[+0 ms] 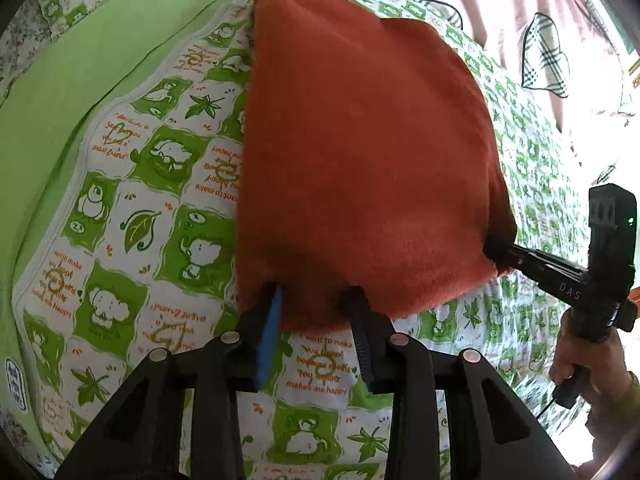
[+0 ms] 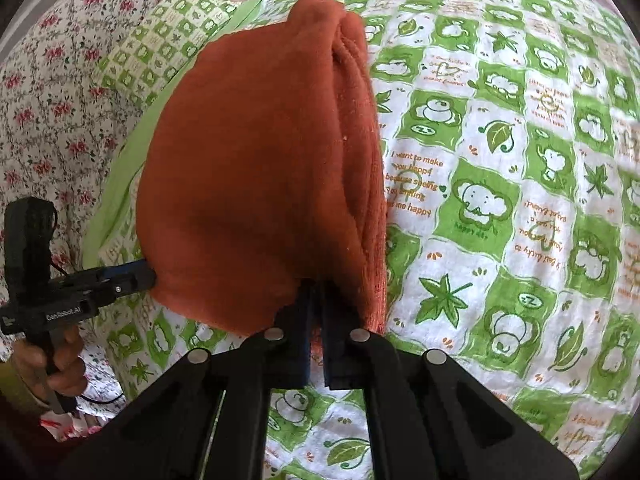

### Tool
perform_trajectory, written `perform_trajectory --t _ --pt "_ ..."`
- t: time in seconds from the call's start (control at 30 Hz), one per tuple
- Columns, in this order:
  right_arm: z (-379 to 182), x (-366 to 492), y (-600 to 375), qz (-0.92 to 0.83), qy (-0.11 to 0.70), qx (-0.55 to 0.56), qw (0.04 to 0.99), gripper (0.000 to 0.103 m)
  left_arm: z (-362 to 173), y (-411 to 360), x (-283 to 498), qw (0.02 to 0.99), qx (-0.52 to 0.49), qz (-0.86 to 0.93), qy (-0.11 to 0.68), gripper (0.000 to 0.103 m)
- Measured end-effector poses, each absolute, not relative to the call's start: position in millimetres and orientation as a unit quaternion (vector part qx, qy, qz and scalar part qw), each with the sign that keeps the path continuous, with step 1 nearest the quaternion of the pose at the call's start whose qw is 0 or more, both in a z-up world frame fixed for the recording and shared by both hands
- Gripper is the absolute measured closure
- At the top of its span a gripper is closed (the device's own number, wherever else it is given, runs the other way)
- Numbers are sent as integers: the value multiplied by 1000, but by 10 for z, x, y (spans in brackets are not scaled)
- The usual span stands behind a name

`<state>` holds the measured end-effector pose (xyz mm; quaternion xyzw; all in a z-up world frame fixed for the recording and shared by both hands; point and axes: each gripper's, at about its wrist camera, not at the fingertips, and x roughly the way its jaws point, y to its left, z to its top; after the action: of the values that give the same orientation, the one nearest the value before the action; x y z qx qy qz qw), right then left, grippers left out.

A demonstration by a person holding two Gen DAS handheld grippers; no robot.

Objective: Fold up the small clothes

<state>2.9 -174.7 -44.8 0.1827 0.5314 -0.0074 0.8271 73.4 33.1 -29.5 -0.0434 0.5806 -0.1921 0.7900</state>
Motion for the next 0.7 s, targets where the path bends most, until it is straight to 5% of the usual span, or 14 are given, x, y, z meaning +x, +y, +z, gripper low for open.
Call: perform_trajectory --t 0.57,0.7 --pt "243 525 -1812 -31 483 167 859 95 59 420 709 796 -44 -180 576 61" --pt "322 651 -1764 -26 475 176 862 95 225 434 755 814 -18 -150 561 42"
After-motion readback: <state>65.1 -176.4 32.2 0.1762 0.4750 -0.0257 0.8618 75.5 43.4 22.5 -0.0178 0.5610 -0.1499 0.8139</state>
